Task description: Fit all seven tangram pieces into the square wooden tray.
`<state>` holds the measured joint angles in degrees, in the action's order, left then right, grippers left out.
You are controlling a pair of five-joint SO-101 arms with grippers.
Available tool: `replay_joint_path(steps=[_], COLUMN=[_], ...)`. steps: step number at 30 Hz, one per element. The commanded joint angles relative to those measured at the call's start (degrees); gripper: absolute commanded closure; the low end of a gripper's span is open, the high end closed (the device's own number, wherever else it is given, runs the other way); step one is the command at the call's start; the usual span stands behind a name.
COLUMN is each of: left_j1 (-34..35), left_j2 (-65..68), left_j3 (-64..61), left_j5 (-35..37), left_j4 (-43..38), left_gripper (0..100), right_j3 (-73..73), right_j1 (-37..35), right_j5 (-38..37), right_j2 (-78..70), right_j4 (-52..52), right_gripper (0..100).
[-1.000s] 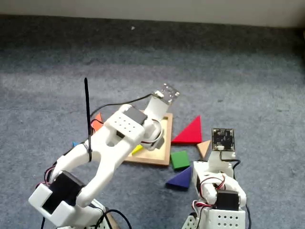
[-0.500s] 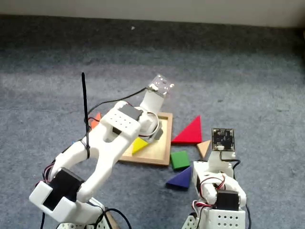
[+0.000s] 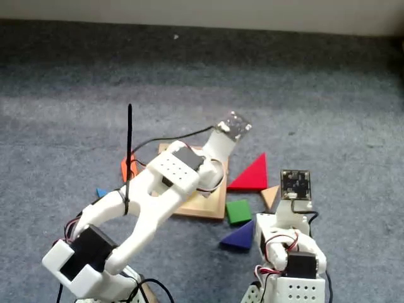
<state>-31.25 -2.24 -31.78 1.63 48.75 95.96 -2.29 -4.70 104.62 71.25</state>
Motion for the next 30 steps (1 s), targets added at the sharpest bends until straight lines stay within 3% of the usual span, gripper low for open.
replay_joint_path(steps=[1,4,19,25,30], left_j1=[-0.84,-1.27,-3.38,-2.86,-1.1], left_j2=[-0.22,-0.22,2.59,12.35,15.08], left_j3=[-1.01,-3.91,-1.98,10.33,13.05], left_j5=[-0.53,-0.7,-0.7,-0.44,-0.44], left_j4=[-5.01,-8.09,-7.3,5.19,8.44], left_gripper=[95,95,95,95,99], right_j3=[8.57,8.57,8.57,8.57,8.57], right_j1=[0.57,0.57,0.57,0.57,0.57], right_j5=[-0.53,-0.53,-0.53,-0.53,-0.53], right_j2=[0.66,0.66,0.66,0.66,0.66], right_j4=[0.4,0.4,0.4,0.4,0.4], right_gripper=[98.9,98.9,98.9,98.9,98.9])
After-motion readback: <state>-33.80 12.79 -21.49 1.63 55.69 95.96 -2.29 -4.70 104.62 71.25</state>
